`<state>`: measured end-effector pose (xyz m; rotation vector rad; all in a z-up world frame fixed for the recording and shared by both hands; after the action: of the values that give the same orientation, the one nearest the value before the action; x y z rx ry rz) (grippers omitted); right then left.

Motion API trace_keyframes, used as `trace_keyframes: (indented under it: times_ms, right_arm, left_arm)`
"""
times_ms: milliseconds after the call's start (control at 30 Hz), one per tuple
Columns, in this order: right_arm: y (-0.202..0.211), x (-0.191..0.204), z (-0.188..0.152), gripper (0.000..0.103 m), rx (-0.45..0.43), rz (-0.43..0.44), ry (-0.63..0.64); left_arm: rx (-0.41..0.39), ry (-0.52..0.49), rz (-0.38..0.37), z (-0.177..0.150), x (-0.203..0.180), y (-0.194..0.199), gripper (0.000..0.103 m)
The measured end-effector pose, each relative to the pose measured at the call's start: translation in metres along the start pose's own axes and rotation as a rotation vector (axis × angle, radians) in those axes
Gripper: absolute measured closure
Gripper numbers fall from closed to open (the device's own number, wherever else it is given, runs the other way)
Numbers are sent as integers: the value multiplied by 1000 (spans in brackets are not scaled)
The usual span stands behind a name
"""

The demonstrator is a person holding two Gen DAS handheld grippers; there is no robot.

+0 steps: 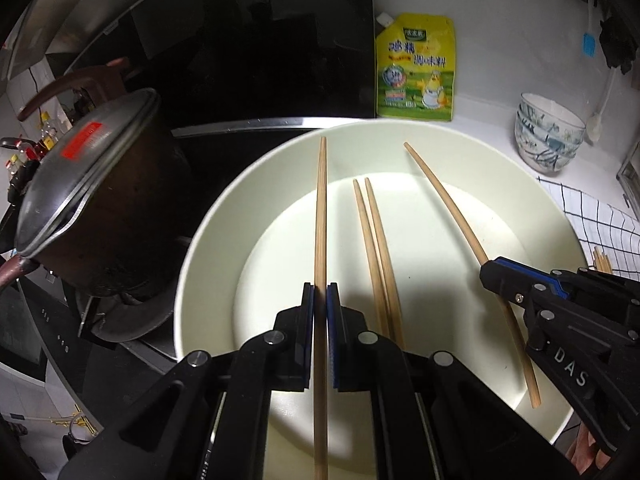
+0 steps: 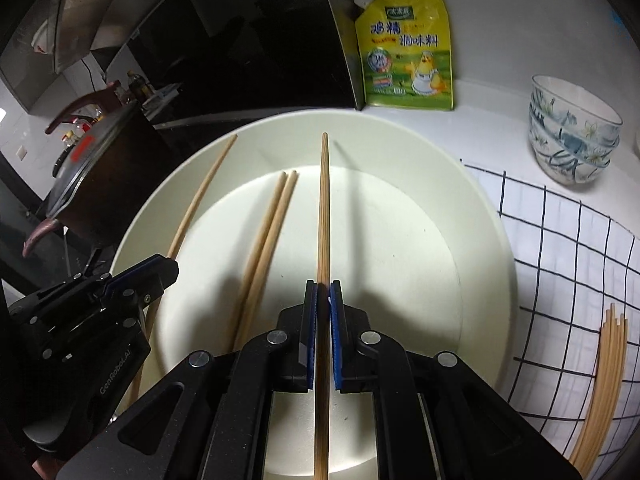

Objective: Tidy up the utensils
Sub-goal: 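Carry both held chopsticks with both tools over the white dish, then lower the chopsticks beside the first pair and open both tools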

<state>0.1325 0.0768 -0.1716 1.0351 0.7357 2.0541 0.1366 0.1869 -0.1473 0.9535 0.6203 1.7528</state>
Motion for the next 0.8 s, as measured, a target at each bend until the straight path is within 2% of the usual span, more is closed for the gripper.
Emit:
trace_keyframes:
  times_ms: [267,333,433,500,567,800]
  right_arm:
    - [-1,-6,-3,96,11,-18,-15]
    - [2,-6,-4,94,7,-22,-17]
    - [10,-6,-1,83,-15,-31,-14]
    - [17,-5,0,80,-30,-36,-8]
    - [22,-5,0,79,-37,-39,-7]
    - [45,-5,-4,78,-66,-48,-8]
  left_arm:
    - [53,5,2,-6,-1,-12,94]
    - [61,8,4,-6,-1,-12,87]
    - [66,23,11,-5,3,-10,69]
    - [54,41,12,-5,8,-4,47]
    - [30,56,17,-2,11,3,38]
    - [11,63,5,-1,12,23,33]
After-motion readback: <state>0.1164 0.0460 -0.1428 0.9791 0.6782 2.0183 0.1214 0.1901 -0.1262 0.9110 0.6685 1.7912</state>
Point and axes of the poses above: each gripper's, at about its wrist camera, not at the fingertips, and y roughly against the way its jaws point, x to its left, z to its top, the point moved 8 cm from there along -y, roughly the way its jaws point, and after that the axes turned 15 degrees about z, right-handed, at the moved point
